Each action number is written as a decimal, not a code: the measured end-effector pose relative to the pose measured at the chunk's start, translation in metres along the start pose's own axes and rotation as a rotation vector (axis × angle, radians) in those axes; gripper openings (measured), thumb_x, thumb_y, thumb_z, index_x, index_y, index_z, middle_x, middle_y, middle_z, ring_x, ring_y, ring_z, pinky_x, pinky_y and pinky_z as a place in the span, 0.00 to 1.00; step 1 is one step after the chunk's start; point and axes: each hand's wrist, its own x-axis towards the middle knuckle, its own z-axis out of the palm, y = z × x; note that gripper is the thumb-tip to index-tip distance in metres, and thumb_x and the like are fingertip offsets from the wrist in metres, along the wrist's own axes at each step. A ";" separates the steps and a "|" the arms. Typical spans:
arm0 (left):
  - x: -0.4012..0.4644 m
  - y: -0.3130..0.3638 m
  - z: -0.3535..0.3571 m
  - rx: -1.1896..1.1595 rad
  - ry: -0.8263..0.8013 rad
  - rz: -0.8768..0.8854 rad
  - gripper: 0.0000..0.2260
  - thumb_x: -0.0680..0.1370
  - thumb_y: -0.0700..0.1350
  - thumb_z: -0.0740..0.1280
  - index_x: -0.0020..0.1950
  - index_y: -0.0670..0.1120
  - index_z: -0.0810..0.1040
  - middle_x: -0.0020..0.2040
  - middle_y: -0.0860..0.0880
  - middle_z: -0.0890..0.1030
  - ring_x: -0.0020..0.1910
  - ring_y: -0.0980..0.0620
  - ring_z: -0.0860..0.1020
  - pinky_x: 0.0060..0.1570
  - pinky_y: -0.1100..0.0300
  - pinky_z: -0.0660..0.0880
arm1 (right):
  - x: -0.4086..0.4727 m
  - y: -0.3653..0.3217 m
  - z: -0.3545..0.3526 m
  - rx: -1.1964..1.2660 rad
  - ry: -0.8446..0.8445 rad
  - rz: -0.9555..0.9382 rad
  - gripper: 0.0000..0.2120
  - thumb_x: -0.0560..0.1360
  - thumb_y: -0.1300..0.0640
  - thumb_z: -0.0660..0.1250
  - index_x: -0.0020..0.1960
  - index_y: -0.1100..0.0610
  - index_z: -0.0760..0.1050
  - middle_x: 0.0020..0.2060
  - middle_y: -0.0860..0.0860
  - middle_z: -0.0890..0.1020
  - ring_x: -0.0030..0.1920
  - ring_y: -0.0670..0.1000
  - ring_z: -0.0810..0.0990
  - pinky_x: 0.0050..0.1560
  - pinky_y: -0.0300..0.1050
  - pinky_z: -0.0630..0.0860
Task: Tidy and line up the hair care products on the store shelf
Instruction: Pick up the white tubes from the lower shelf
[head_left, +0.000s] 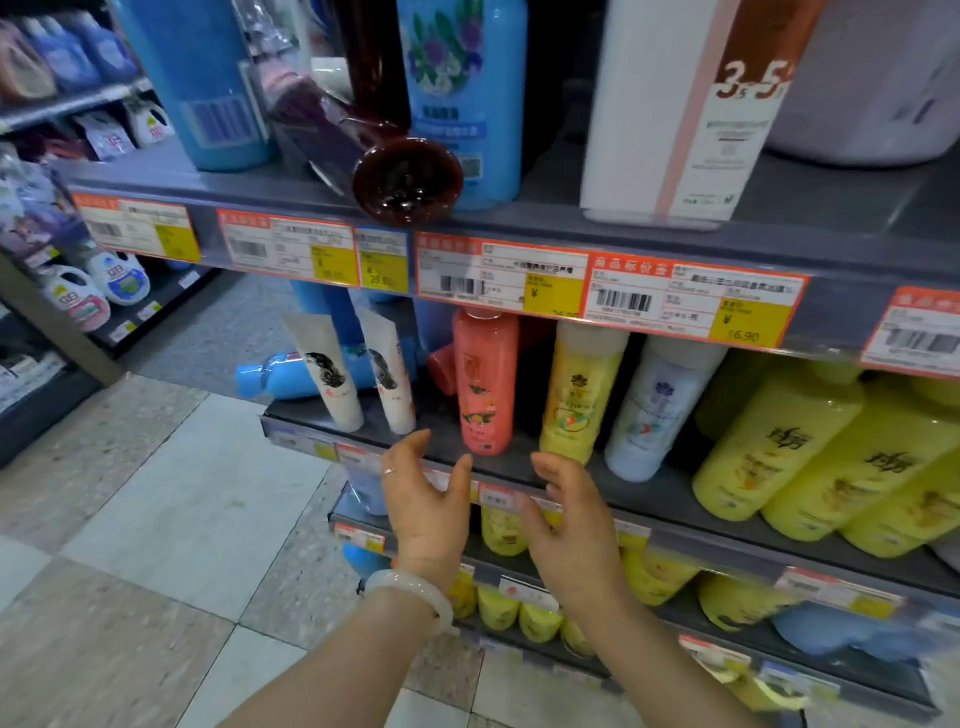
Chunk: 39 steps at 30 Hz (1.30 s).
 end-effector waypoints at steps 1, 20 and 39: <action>0.004 0.000 -0.007 0.008 0.019 -0.016 0.21 0.72 0.43 0.72 0.62 0.44 0.71 0.56 0.52 0.71 0.59 0.50 0.72 0.62 0.52 0.70 | 0.002 -0.008 0.006 -0.003 -0.034 -0.012 0.19 0.76 0.59 0.64 0.65 0.55 0.68 0.57 0.44 0.70 0.58 0.42 0.69 0.61 0.39 0.68; 0.096 -0.006 -0.084 -0.005 0.012 -0.237 0.32 0.69 0.42 0.75 0.69 0.43 0.65 0.67 0.45 0.70 0.67 0.47 0.68 0.68 0.53 0.66 | 0.078 -0.098 0.091 0.059 -0.181 0.118 0.36 0.74 0.55 0.67 0.75 0.55 0.51 0.74 0.50 0.60 0.73 0.50 0.61 0.71 0.46 0.61; 0.129 0.005 -0.081 -0.097 -0.144 -0.225 0.32 0.70 0.33 0.71 0.70 0.49 0.62 0.59 0.54 0.71 0.58 0.56 0.70 0.54 0.62 0.68 | 0.113 -0.088 0.109 0.033 -0.123 0.197 0.27 0.71 0.55 0.69 0.67 0.56 0.63 0.64 0.55 0.72 0.64 0.56 0.72 0.64 0.50 0.70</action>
